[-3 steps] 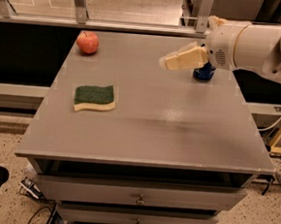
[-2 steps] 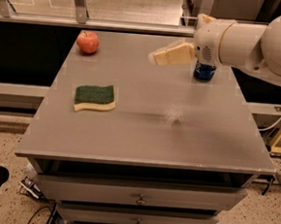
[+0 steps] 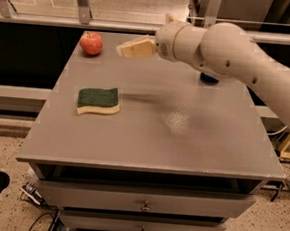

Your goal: Pick apple

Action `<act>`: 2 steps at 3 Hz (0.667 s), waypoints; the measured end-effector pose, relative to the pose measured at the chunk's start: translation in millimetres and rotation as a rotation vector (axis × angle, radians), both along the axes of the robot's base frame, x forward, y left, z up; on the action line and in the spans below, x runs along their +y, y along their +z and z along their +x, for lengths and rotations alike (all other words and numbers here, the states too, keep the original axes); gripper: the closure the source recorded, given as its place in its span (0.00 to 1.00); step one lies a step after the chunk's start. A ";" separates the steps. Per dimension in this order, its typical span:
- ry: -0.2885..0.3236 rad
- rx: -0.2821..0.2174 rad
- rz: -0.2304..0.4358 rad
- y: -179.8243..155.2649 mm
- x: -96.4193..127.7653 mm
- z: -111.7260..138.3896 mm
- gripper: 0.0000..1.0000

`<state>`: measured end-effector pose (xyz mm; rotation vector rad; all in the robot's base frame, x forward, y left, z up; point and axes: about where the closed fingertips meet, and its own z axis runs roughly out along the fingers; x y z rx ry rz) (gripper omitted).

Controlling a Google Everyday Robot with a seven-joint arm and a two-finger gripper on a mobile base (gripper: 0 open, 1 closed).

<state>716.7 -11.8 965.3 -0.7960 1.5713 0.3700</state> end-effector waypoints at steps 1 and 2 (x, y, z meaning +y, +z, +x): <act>0.033 -0.016 0.040 -12.0 48.8 33.4 0.00; 0.074 0.001 0.079 -27.2 86.7 52.9 0.00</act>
Offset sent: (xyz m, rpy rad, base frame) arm 0.0776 0.1296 -0.0465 0.1274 0.0229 0.1216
